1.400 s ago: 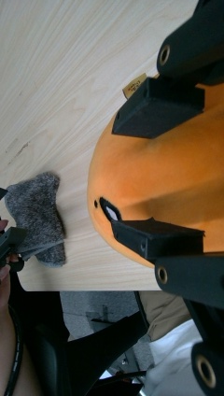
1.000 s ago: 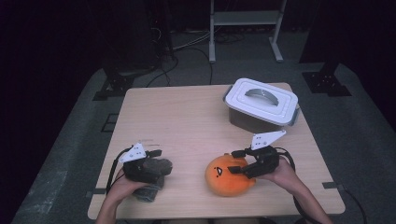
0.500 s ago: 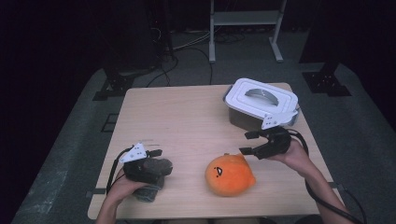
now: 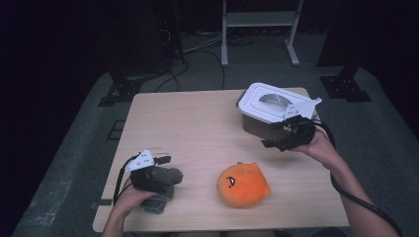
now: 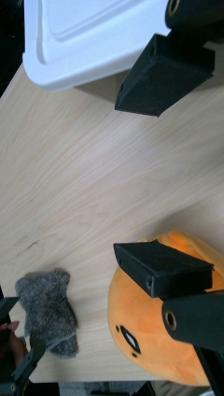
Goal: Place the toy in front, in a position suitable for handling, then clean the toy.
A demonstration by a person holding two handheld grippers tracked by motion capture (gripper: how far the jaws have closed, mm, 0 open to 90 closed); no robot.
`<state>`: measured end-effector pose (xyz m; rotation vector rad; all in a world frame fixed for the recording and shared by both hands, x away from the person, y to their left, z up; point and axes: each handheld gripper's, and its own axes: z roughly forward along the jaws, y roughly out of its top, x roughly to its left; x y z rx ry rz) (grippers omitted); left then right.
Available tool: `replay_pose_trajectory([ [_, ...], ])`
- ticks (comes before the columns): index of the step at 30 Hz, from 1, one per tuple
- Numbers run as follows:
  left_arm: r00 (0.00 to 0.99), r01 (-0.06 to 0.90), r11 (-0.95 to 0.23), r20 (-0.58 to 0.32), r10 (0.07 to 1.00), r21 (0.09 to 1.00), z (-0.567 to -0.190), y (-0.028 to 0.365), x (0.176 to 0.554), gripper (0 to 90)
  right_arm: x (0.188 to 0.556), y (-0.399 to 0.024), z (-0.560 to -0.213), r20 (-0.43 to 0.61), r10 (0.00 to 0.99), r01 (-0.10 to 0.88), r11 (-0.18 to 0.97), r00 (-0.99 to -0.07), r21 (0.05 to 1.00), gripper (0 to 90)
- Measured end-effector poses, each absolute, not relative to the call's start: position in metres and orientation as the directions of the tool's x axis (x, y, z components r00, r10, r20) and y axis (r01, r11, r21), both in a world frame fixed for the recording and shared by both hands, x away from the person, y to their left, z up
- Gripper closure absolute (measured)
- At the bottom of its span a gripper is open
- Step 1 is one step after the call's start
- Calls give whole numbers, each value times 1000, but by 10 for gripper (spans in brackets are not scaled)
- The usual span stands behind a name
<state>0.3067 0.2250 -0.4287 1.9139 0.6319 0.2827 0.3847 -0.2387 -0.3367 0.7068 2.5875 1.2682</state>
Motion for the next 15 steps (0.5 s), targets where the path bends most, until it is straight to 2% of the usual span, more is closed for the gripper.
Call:
replay_pose_trajectory([
  [15,835,293,-318,-80,544,902,-427,224,306,103,400,-241,-329,46,495,344,531,-868,774,242],
])
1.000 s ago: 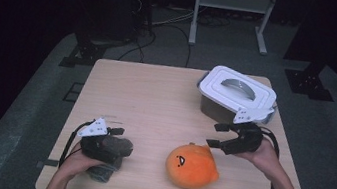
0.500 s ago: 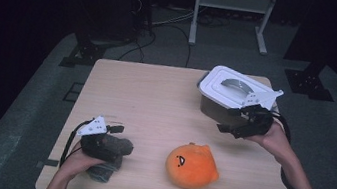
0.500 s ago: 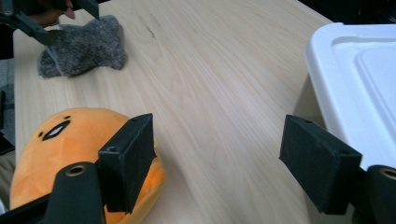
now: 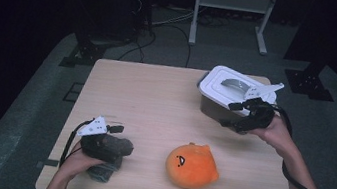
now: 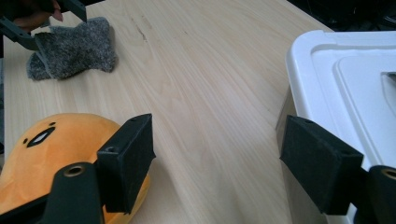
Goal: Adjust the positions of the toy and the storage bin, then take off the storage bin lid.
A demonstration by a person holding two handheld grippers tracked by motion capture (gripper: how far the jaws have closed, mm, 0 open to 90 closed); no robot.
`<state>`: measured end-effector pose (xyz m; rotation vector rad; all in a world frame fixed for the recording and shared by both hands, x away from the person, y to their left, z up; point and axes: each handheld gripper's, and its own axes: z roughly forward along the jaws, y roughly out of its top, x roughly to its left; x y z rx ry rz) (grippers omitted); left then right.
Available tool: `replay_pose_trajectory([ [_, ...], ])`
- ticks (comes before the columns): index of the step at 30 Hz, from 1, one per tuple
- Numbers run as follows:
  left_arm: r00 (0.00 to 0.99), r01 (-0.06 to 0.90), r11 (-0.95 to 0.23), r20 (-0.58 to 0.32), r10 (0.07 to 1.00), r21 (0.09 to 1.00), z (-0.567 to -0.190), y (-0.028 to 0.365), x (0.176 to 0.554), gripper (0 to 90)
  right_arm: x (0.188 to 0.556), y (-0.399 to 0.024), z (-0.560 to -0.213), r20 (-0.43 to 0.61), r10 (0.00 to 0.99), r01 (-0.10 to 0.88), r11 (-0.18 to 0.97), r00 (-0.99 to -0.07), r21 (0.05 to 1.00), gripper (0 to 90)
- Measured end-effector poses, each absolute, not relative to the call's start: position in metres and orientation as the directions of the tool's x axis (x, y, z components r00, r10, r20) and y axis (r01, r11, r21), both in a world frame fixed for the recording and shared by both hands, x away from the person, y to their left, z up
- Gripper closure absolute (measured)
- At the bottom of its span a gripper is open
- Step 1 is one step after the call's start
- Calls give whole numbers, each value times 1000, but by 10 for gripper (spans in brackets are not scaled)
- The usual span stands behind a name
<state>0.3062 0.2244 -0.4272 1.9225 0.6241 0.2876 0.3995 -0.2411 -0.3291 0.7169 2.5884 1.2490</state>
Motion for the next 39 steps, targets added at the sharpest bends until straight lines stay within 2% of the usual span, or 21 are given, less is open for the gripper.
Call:
replay_pose_trajectory([
  [21,835,296,-313,-85,543,903,-426,225,306,99,410,-241,-318,29,488,325,534,-872,781,242],
  [39,836,303,-310,-95,541,901,-426,226,307,97,429,-249,-307,11,522,328,519,-853,790,233],
])
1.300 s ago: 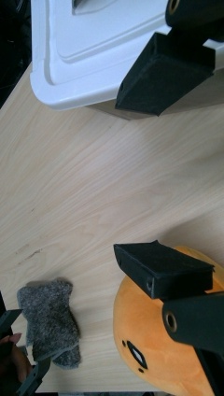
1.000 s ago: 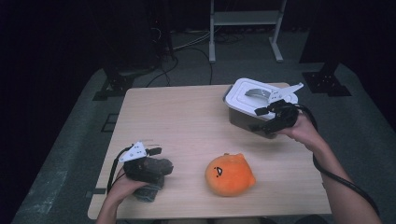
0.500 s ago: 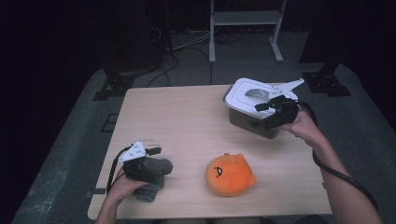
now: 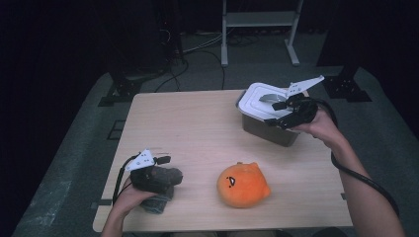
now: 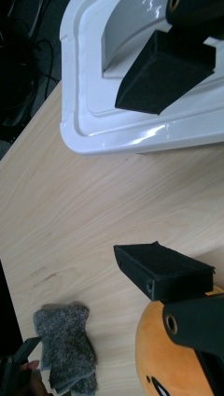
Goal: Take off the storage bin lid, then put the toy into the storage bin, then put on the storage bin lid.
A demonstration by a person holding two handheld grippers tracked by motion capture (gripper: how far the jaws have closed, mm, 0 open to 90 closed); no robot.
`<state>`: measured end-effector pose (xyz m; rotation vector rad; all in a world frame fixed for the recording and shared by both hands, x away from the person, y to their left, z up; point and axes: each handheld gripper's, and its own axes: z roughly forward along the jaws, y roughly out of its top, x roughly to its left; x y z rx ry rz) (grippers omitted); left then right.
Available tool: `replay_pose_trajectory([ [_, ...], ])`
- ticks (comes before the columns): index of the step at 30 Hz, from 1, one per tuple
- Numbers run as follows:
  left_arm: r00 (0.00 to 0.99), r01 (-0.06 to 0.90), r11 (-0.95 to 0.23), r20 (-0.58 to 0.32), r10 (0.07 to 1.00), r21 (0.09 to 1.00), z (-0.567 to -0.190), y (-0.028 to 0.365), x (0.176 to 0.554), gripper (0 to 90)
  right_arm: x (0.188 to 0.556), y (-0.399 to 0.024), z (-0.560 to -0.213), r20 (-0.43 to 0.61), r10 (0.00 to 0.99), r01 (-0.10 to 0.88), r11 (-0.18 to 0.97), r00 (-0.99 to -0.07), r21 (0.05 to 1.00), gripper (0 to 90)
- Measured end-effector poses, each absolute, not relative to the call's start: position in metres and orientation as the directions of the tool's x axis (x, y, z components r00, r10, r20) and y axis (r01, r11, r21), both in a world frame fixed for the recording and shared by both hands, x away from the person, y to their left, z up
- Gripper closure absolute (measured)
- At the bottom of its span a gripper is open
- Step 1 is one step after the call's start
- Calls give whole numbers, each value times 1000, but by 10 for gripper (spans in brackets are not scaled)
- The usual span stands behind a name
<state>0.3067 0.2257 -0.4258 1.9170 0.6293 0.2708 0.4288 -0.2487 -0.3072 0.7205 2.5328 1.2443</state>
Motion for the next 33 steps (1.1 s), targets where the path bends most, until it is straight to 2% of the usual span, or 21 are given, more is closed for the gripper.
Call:
replay_pose_trajectory([
  [33,847,310,-322,-106,521,894,-428,222,307,97,465,-263,-298,-21,557,326,515,-830,793,234],
])
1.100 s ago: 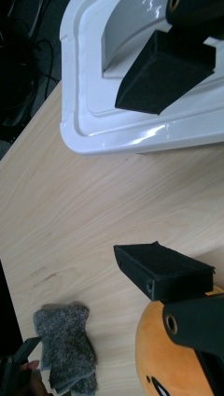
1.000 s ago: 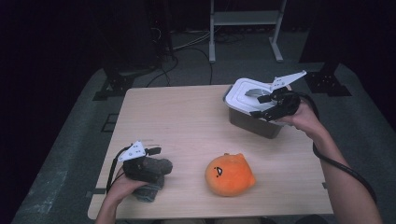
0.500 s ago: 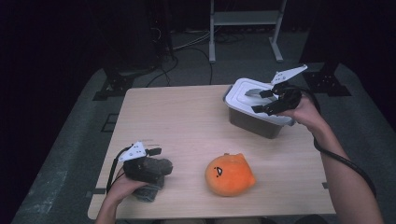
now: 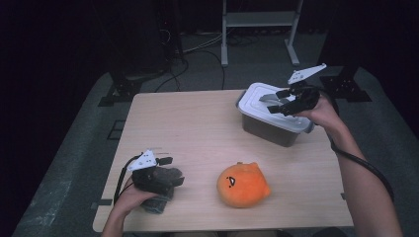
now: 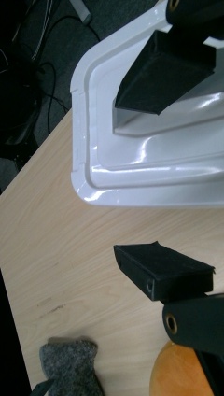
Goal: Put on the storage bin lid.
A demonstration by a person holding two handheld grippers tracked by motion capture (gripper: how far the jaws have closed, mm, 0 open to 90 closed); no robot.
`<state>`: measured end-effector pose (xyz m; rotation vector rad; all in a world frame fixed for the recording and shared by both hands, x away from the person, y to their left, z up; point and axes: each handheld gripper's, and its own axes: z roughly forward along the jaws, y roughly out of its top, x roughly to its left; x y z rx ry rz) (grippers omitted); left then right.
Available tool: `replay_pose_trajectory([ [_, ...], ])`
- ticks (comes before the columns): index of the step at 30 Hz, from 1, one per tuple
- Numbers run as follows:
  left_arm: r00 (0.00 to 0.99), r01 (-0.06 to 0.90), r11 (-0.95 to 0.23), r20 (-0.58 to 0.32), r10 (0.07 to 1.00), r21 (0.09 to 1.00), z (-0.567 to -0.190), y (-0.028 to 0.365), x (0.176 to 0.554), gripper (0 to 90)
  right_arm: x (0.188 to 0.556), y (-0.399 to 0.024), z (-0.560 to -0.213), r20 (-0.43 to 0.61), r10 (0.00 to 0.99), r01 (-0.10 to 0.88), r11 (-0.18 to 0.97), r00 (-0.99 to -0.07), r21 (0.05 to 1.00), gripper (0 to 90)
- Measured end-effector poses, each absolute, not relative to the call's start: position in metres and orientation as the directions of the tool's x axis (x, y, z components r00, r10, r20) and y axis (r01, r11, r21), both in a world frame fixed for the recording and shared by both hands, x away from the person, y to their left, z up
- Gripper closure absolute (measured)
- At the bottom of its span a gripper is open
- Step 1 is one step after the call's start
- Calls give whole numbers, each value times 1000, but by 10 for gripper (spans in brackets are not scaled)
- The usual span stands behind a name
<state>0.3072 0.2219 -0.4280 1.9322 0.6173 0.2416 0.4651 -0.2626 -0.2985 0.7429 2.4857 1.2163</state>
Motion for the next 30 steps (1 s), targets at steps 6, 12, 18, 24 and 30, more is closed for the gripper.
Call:
replay_pose_trajectory([
  [6,847,313,-327,-107,522,892,-429,223,307,97,474,-267,-301,-12,569,336,503,-823,796,234],
  [12,846,311,-329,-102,523,891,-429,222,307,97,486,-269,-303,-19,570,336,511,-821,791,240],
  [18,842,314,-325,-104,530,892,-429,224,305,97,495,-271,-303,-12,579,337,490,-815,804,244],
  [24,838,318,-324,-105,536,891,-429,227,302,97,504,-274,-309,-10,586,350,498,-811,794,265],
  [30,836,320,-318,-108,538,892,-429,228,301,97,509,-278,-313,-21,605,350,488,-796,800,273],
])
